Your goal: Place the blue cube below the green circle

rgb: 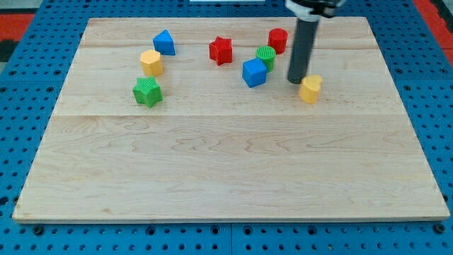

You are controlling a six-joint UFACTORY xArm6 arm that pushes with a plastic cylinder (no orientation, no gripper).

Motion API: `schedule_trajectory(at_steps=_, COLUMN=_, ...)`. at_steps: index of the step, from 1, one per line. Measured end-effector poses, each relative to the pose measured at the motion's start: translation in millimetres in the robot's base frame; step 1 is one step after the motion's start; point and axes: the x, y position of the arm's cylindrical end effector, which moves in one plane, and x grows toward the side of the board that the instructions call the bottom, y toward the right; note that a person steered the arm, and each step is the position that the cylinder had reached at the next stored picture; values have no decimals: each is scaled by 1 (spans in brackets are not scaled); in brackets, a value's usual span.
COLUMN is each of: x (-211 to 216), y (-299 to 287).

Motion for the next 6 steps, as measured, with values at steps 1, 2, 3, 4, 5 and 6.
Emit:
schedule_trajectory(at_steps=1, x=5, y=4)
schedule_trajectory(at_steps=2, x=34, y=-57)
schedule_trajectory(at_steps=3, x=38, y=-132)
schedule_trajectory(at_steps=4, x=1, y=-145)
schedule_trajectory(at_steps=5, x=-28, y=-144)
schedule_trajectory(at_steps=6, x=-37, y=-97)
